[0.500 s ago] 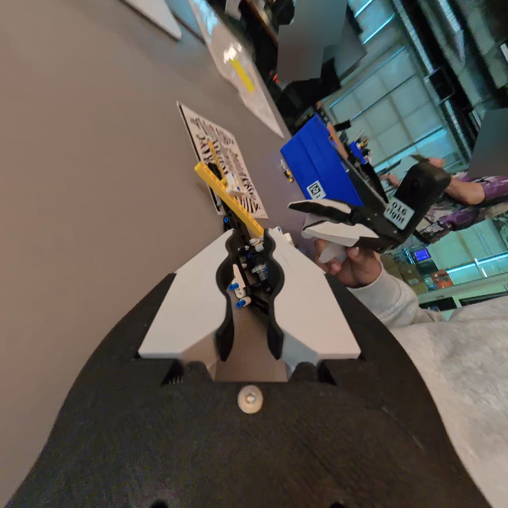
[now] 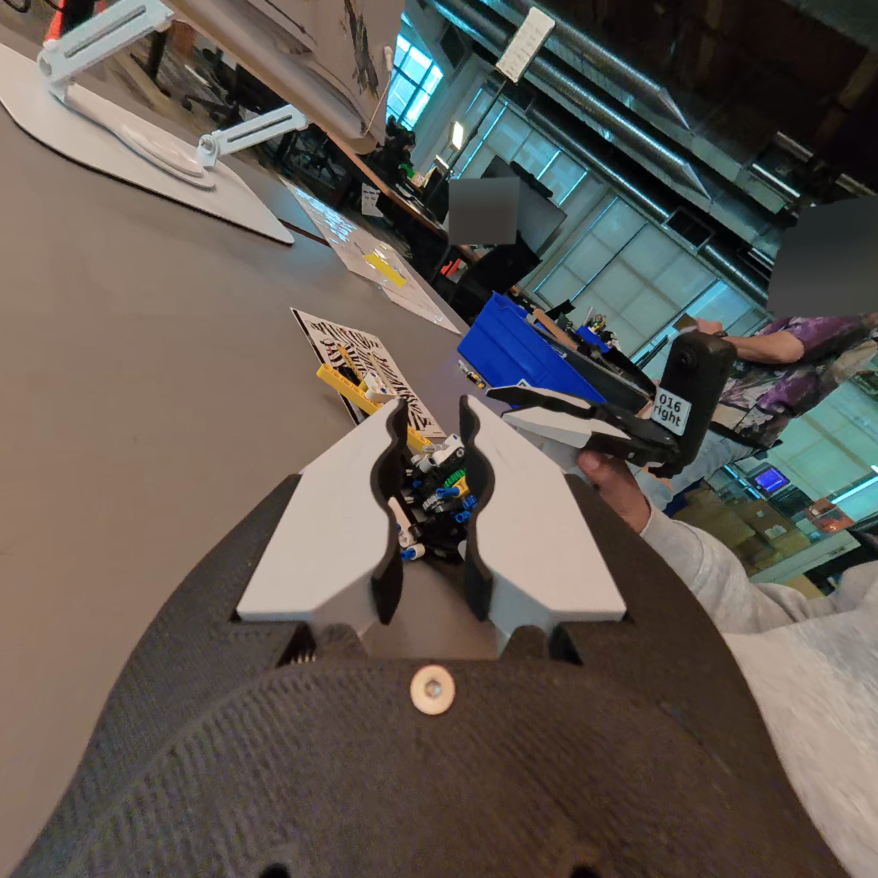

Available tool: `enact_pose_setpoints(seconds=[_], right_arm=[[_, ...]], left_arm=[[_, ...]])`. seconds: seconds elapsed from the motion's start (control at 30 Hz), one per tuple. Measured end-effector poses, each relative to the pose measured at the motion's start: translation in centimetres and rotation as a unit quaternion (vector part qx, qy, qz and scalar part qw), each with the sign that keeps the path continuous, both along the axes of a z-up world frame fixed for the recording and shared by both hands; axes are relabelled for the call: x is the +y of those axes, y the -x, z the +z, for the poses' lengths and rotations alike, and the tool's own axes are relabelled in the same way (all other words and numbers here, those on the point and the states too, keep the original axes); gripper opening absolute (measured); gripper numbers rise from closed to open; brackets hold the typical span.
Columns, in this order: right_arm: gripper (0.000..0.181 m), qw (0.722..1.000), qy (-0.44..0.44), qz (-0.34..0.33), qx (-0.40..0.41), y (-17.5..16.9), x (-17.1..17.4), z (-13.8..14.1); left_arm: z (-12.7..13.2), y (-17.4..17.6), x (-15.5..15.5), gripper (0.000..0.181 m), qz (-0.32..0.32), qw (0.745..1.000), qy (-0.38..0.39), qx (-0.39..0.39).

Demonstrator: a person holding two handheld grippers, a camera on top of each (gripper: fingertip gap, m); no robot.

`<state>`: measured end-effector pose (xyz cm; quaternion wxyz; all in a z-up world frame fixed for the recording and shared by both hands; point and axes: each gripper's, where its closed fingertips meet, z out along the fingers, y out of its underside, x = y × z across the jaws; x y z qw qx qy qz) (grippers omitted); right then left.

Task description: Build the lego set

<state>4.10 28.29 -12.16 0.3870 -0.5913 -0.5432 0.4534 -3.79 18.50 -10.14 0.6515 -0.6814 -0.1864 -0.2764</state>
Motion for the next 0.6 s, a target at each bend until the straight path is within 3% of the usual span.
enact_pose_setpoints(seconds=[0.17, 0.37, 0.6], right_arm=[[0.034, 1.0, -0.022, 0.006, -0.009, 0.12, -0.47, -0.26], [0.034, 1.0, 0.014, 0.009, 0.004, -0.05, -0.06, 0.1], [0.035, 1.0, 0.021, 0.014, 0.0, -0.01, -0.12, 0.0]], left_arm=[[0.29, -0.31, -0.01, 0.023, 0.011, 0.999, -0.001, 0.035], [-0.03, -0.15, 0.27, 0.042, 0.025, 0.998, 0.016, 0.047], [-0.03, -0.44, 0.53, 0.043, 0.034, 0.996, 0.025, 0.081]])
